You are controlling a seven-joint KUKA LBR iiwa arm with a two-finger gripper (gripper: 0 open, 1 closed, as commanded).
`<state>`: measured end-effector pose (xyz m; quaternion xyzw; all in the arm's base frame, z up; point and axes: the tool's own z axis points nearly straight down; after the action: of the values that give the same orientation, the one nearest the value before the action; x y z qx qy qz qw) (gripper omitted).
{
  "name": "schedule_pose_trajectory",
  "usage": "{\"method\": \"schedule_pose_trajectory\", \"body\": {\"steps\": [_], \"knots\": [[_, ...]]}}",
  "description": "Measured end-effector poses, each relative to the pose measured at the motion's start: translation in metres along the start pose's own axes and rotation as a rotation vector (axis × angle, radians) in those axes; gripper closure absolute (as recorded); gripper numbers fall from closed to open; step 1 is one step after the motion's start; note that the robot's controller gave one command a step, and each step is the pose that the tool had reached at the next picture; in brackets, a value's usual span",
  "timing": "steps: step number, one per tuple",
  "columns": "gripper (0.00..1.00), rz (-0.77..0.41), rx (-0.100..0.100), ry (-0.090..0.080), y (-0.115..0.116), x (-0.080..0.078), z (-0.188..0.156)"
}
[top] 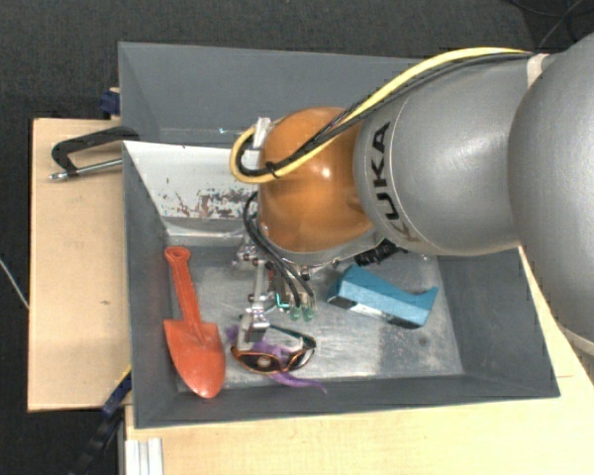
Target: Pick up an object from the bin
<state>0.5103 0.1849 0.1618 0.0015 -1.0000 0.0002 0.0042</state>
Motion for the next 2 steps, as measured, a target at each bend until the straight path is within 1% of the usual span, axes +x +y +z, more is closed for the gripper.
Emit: {"method": "schedule_pose_trajectory", "body": {"steps": [1, 2], "knots": [[0.0, 0.003, -0.001, -0.007, -0.001, -0.001, -0.004], [0.0, 0.032, -0.004, -0.015, 0.015, 0.0, 0.045]]}}
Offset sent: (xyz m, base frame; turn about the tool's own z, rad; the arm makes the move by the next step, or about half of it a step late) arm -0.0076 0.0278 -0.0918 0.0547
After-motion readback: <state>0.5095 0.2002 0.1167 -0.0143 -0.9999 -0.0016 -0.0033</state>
